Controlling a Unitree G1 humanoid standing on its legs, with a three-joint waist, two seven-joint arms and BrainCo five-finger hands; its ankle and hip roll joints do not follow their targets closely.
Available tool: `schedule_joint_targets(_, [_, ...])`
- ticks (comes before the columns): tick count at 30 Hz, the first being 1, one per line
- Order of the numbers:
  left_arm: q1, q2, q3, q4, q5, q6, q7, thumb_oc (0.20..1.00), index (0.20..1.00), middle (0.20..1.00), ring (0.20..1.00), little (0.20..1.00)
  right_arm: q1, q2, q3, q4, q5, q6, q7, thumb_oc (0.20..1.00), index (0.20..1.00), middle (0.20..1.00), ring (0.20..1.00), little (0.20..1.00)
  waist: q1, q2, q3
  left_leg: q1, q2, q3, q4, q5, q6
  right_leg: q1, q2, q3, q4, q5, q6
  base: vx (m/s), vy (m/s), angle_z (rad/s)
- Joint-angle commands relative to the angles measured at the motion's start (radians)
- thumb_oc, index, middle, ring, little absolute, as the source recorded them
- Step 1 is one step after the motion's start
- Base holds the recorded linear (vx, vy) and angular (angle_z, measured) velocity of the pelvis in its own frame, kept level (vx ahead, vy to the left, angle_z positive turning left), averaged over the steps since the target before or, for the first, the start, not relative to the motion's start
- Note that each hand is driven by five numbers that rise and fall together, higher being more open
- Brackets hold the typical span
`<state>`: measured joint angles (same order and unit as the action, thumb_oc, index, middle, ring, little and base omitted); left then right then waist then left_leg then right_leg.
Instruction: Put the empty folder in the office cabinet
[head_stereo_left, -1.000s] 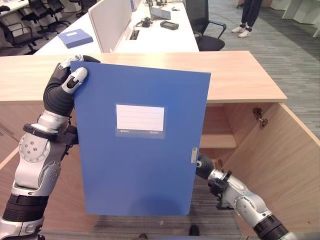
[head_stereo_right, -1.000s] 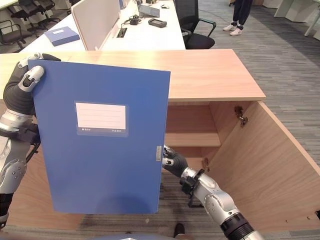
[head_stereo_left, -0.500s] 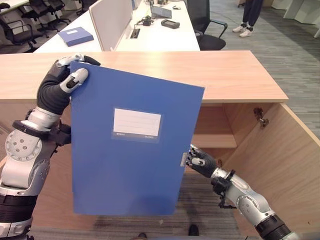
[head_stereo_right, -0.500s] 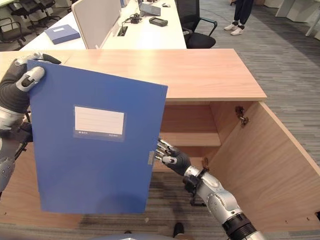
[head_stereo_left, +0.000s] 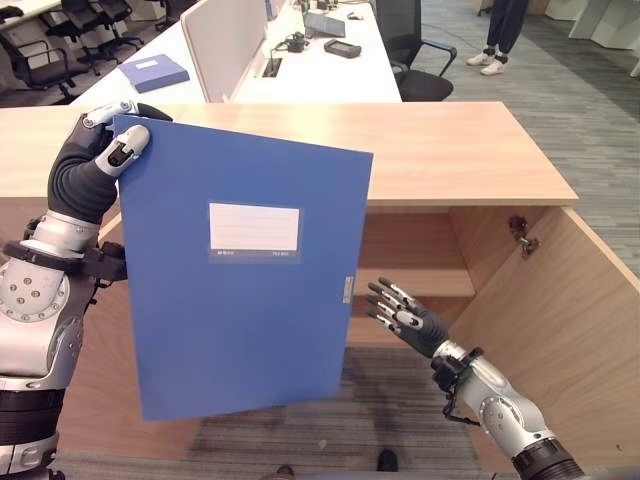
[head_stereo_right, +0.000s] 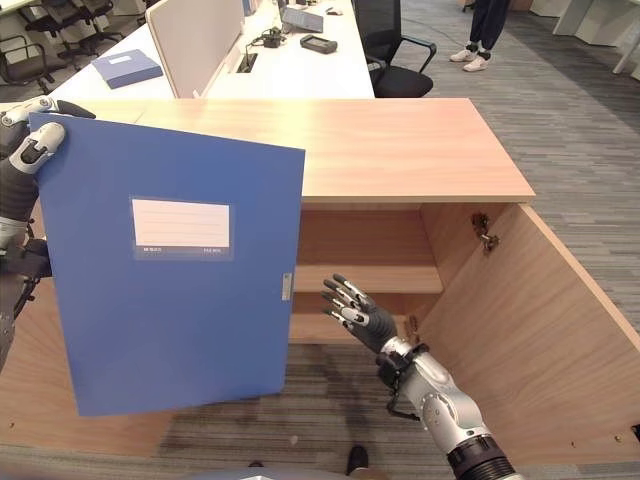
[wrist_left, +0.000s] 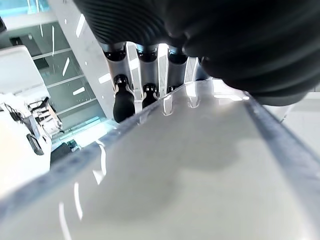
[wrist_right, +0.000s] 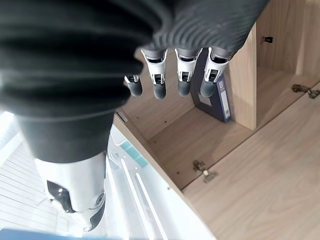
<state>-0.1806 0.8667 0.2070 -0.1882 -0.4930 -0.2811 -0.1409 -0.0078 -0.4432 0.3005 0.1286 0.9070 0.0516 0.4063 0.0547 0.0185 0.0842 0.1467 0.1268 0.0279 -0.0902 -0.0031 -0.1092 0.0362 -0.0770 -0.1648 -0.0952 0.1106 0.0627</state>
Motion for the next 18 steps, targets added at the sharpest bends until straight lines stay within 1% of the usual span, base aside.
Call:
schedule_joint_targets(1, [-0.043,0.027,0.031,0.01,0.051,-0.054,0.079,0.2,0.2,0.2,0.2,0.2,-0.033,0.054,-0.015,-0.064,-0.006,-0.064,-0.008,1.0,1.0,1.0,1.0,1.0,-0.011,-0.04,-0.016,-0.006,-0.002,-0.012,0.003,-0.053,-0.023,0.124,-0.093,-0.016,0.021,-0.146,0.11,0.0,0.0,0.0])
schedule_joint_targets(3, [-0.04,-0.001,0.023,-0.003,0.082,-0.052,0.092,0.2,0.2,0.2,0.2,0.2,-0.035,0.063,-0.013,-0.07,-0.012,-0.064,-0.017,1.0,1.0,1.0,1.0,1.0,-0.013,-0.042,-0.016,-0.005,-0.003,-0.012,0.003,-0.054,-0.022,0.125,-0.094,-0.015,0.021,-0.145,0.109,0.0,0.0,0.0])
schedule_joint_targets(7, [-0.042,-0.019,0.012,-0.01,0.11,-0.051,0.101,0.2,0.2,0.2,0.2,0.2,-0.039,0.066,-0.002,-0.07,-0.025,-0.061,-0.02,1.0,1.0,1.0,1.0,1.0,-0.014,-0.043,-0.016,-0.004,-0.002,-0.011,0.003,-0.056,-0.022,0.125,-0.093,-0.013,0.02,-0.147,0.108,0.0,0.0,0.0])
schedule_joint_targets(9, [-0.051,-0.024,-0.008,-0.007,0.156,-0.051,0.117,0.2,0.2,0.2,0.2,0.2,-0.047,0.068,0.012,-0.059,-0.035,-0.061,-0.026,1.0,1.0,1.0,1.0,1.0,-0.015,-0.044,-0.016,-0.004,-0.002,-0.011,0.003,-0.056,-0.022,0.125,-0.092,-0.012,0.02,-0.147,0.107,0.0,0.0,0.0])
schedule_joint_targets(12, [-0.049,-0.033,-0.016,-0.012,0.172,-0.048,0.119,0.2,0.2,0.2,0.2,0.2,-0.052,0.074,0.02,-0.057,-0.039,-0.058,-0.028,1.0,1.0,1.0,1.0,1.0,-0.015,-0.045,-0.016,-0.003,-0.002,-0.011,0.003,-0.058,-0.022,0.125,-0.092,-0.011,0.02,-0.147,0.106,0.0,0.0,0.0])
schedule_joint_targets(14, [-0.057,-0.042,-0.038,-0.013,0.198,-0.046,0.122,0.2,0.2,0.2,0.2,0.2,-0.061,0.076,0.032,-0.061,-0.046,-0.055,-0.029,1.0,1.0,1.0,1.0,1.0,-0.016,-0.046,-0.015,-0.003,-0.003,-0.012,0.003,-0.057,-0.021,0.126,-0.091,-0.011,0.019,-0.147,0.106,0.0,0.0,0.0])
schedule_joint_targets(18, [-0.072,-0.058,-0.072,-0.011,0.205,-0.043,0.116,0.2,0.2,0.2,0.2,0.2,-0.078,0.078,0.05,-0.067,-0.057,-0.059,-0.033,1.0,1.0,1.0,1.0,1.0,-0.018,-0.047,-0.015,-0.004,-0.002,-0.011,0.003,-0.057,-0.021,0.125,-0.09,-0.009,0.02,-0.148,0.106,0.0,0.0,0.0])
